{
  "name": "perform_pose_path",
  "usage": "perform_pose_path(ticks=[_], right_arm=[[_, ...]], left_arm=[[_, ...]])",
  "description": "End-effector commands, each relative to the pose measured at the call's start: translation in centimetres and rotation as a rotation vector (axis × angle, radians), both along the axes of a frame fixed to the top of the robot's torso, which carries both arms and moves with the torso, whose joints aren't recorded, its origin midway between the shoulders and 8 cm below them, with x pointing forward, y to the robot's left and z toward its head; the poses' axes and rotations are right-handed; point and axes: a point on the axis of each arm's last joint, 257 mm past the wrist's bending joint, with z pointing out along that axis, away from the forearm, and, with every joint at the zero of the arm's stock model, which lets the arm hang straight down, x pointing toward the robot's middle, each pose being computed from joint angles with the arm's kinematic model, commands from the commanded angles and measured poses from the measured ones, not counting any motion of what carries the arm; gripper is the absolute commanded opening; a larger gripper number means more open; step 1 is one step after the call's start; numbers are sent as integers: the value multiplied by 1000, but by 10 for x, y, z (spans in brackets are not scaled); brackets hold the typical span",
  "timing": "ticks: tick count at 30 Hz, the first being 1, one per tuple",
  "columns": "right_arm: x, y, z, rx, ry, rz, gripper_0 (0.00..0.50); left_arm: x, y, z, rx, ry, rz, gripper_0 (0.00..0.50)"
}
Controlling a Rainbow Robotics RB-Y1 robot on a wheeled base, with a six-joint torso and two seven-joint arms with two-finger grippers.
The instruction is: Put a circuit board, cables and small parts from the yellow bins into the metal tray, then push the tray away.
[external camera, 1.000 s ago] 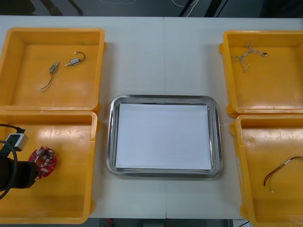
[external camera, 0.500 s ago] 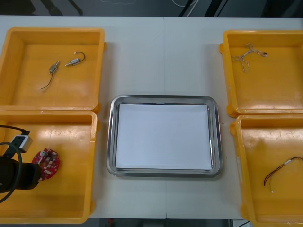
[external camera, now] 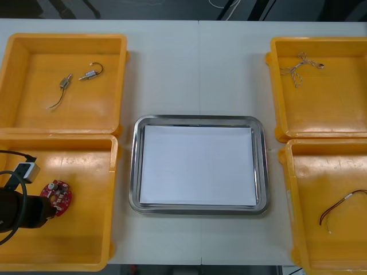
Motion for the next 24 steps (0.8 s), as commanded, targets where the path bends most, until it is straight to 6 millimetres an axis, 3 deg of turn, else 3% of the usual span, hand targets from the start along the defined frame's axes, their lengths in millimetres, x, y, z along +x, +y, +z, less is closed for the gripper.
perform_pose_path(ticks=[1,12,24], right_arm=[[-2,10,-8,42,-10,-57,500],[20,13,-51,147,-42,-103,500],[28,15,-90,175,-41,-118,500]], left_arm=[[13,4,20,50,-33,-74,500],[9,30,75,35,26,55,500],[1,65,108,-15,34,292,500]])
